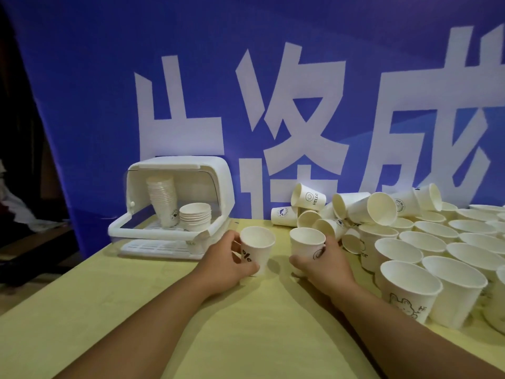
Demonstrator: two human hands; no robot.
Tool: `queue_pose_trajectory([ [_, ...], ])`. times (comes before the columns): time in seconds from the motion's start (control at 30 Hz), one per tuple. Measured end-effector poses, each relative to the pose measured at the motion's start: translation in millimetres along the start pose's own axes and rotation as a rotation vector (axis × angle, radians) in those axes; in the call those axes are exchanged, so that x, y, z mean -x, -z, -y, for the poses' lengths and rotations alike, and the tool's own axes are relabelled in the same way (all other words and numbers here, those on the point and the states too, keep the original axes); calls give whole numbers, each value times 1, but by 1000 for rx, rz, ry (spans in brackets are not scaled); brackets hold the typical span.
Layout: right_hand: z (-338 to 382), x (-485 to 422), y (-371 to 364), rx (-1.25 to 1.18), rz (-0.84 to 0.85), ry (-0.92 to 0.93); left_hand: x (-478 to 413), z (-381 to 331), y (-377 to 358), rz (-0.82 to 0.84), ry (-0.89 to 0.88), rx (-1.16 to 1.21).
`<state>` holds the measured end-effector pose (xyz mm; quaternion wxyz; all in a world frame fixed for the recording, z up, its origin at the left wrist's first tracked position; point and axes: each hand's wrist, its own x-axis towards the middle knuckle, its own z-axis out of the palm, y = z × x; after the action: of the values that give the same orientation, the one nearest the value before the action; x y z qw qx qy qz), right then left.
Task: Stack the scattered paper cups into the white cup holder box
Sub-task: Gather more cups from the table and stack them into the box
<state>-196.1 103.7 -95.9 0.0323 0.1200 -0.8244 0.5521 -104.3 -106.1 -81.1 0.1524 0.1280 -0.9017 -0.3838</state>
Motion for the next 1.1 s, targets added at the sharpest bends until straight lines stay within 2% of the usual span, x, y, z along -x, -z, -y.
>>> queue_pose_trajectory([
  [0.17, 14, -7, -16, -144, 94, -32, -6, 8, 3, -25, -30, 122],
  [0.3, 26, -14, -34, -251, 177, -32, -6, 13, -1, 34, -56, 154],
  [0.57, 58, -34, -80, -299, 323, 41, -6, 11, 42, -246, -111, 274],
  [0.83, 120, -55, -118, -440, 240, 203, -16, 25, 89, -564, -126, 355],
  [1.0, 149, -69, -135, -573, 162, 279, -32, 29, 99, -681, -131, 502],
  [1.1, 142, -71, -141, -578, 123, 336, -48, 27, 109, -715, -173, 500],
])
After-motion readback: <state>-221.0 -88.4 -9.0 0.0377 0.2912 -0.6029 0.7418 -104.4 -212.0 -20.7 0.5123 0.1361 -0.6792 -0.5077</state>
